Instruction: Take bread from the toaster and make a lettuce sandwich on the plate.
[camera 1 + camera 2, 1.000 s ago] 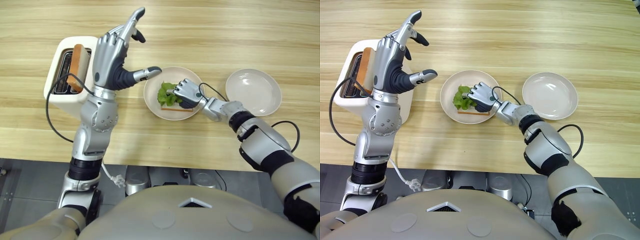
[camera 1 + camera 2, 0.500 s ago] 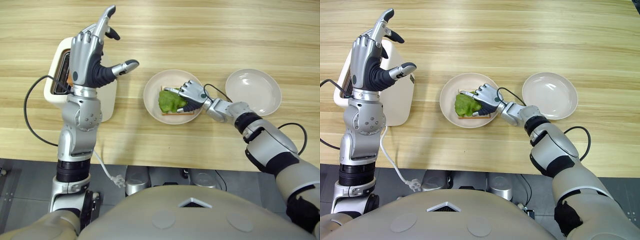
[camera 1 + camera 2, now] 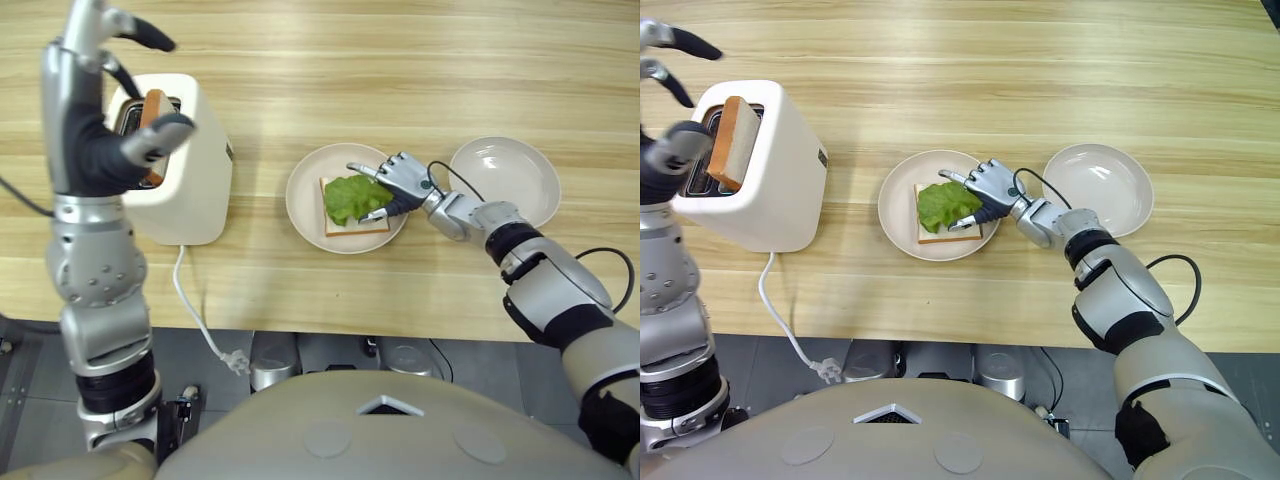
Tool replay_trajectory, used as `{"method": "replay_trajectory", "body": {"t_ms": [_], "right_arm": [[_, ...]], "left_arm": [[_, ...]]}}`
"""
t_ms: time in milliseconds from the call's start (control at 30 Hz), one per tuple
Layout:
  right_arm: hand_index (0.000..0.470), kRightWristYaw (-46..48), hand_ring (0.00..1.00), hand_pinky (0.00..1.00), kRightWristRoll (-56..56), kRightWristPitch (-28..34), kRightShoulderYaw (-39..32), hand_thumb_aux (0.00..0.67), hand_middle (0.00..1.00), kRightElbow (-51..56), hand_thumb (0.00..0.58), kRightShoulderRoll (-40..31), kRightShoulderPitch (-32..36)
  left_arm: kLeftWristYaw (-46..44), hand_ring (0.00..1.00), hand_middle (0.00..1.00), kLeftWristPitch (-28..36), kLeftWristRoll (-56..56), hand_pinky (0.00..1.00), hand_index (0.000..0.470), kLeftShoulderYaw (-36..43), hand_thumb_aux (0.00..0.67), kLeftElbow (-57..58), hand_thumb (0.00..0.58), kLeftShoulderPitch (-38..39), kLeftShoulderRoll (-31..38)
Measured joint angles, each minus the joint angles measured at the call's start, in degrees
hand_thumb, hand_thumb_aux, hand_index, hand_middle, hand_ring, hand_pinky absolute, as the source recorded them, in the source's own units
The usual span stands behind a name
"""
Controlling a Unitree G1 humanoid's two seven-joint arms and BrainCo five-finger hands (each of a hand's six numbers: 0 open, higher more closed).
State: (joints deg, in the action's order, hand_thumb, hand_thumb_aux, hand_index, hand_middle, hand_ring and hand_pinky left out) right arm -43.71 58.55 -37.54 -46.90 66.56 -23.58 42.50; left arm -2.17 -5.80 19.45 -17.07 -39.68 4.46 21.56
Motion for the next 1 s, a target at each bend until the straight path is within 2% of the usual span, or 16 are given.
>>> {"method": "replay_trajectory", "body": {"t_ms": [267, 467, 500, 533, 600, 633, 667, 700, 867, 1000], "right_arm": [[0.000, 0.6, 1.00, 1.00, -1.7, -1.4, 2.1, 0.000, 1.00, -1.9, 0.000, -1.4, 0.0], [0.000, 1.0, 1.00, 1.00, -5.5, -3.4, 7.0, 0.000, 1.00, -8.4, 0.000, -6.0, -0.3], [0.000, 1.1, 0.99, 0.99, -6.1, -3.5, 8.3, 0.000, 0.99, -10.1, 0.000, -7.3, -0.3], [0.000, 1.2, 0.96, 0.96, -6.9, -3.5, 9.7, 0.000, 0.96, -11.6, 0.000, -8.5, -0.3], [0.000, 1.9, 0.73, 0.73, -8.3, -3.5, 12.4, 0.000, 0.73, -15.3, 0.000, -10.5, -0.5], [0.000, 2.1, 0.38, 0.38, -9.1, -3.5, 13.7, 0.000, 0.38, -17.0, 0.000, -11.4, -0.6], [0.000, 2.4, 0.38, 0.38, -9.6, -3.4, 14.8, 0.000, 0.38, -18.5, 0.000, -12.2, -1.0], [0.000, 2.5, 0.00, 0.00, -10.2, -3.3, 16.1, 0.000, 0.00, -20.2, 0.000, -13.1, -1.6], [0.000, 2.6, 0.00, 0.00, -11.5, -1.8, 20.7, 0.000, 0.00, -23.1, 0.000, -14.7, -3.8], [0.000, 3.0, 0.00, 0.00, -11.6, -1.6, 21.4, 0.000, 0.00, -24.5, 0.000, -14.5, -4.5]], "left_arm": [[-1.8, 1.00, 1.00, 0.4, -4.9, 1.00, 0.000, -3.6, 0.000, -0.4, 0.000, 0.6, 0.0], [-1.4, 1.00, 1.00, 4.4, 3.7, 1.00, 0.000, -4.5, 0.000, 3.7, 0.000, 3.0, 2.2], [-1.1, 0.27, 0.27, 5.3, 5.7, 0.27, 0.000, -4.5, 0.000, 5.3, 0.000, 4.1, 2.2], [-0.9, 0.00, 0.00, 6.1, 7.5, 0.00, 0.000, -4.3, 0.000, 6.9, 0.000, 5.1, 2.3], [-0.3, 0.00, 0.00, 8.2, 12.0, 0.00, 0.000, -3.4, 0.000, 10.3, 0.000, 7.1, 2.4], [0.1, 0.00, 0.00, 9.2, 13.9, 0.00, 0.000, -3.3, 0.000, 11.9, 0.000, 7.9, 2.4], [0.6, 0.00, 0.00, 10.3, 15.7, 0.00, 0.000, -3.2, 0.000, 13.2, 0.000, 8.2, 2.4], [1.2, 0.00, 0.00, 11.7, 17.9, 0.00, 0.000, -3.2, 0.000, 14.4, 0.000, 8.6, 2.4], [1.8, 0.00, 0.00, 15.4, 23.0, 0.00, 0.000, -0.6, 0.000, 17.2, 0.000, 9.8, 2.4], [1.8, 0.00, 0.00, 16.2, 24.9, 0.00, 0.000, 1.9, 0.000, 19.0, 0.000, 9.4, 2.4]]}}
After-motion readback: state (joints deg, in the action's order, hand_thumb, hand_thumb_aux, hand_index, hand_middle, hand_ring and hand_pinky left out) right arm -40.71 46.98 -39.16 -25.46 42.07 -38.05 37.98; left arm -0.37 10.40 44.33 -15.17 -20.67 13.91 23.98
